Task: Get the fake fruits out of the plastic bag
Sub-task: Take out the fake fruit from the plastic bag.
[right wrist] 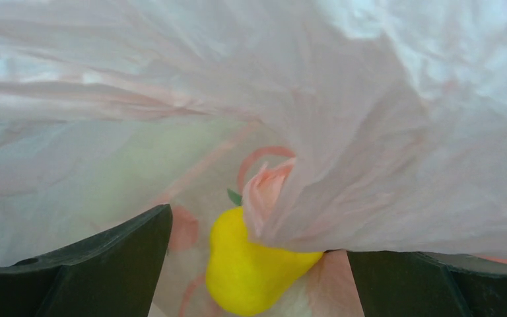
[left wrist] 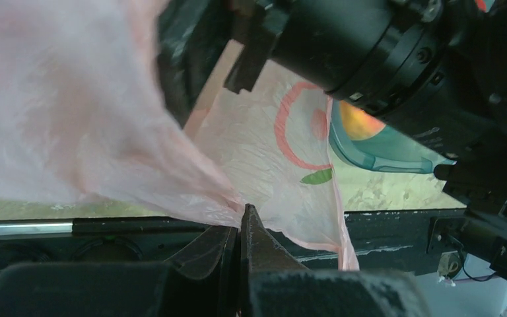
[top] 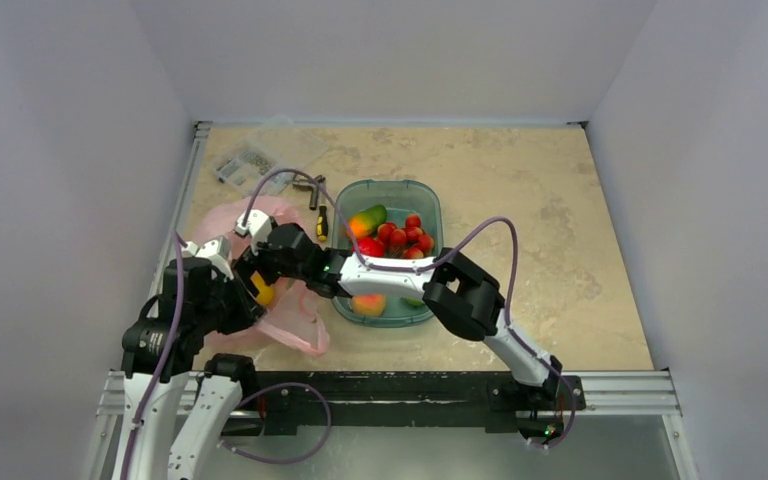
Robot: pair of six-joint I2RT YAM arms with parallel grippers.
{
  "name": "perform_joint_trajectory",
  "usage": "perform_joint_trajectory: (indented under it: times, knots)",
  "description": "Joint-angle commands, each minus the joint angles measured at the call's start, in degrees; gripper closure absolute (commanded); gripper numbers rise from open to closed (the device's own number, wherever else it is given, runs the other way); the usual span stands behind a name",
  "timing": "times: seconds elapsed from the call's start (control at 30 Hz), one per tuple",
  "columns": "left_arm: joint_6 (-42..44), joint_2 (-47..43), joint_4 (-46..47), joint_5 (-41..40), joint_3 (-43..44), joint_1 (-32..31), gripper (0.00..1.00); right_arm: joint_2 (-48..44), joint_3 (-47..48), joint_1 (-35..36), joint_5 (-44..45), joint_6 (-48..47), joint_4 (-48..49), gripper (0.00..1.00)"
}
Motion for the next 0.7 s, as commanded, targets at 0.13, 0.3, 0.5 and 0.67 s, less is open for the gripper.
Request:
perform_joint_trajectory:
  times: [0.13,0.3,0.5,0.67]
  knots:
    - [1.01,-0.16,0.90,0.42,-0.32,-0.11,1.00,5.25,5.23,2.62,7.22,-5.27,-2.92,0.01]
    - [0.50,-0.66,0.77,-0.30,-0.28,-0.09,1.00,7.21,5.56,2.68,6.75,-3.48,-3.96,0.02]
    - [0.22,-0.84,0.61,-0.70,-0.29,-0.09,1.00,6.55,5.17,2.65,6.61,-2.95,-3.59,0.18]
    - [-0.30,-1.37,0.49,-1.38,-0.28,-0.09,1.00,3.76,4.12,2.63,7.71,-2.63,-3.60,0.50]
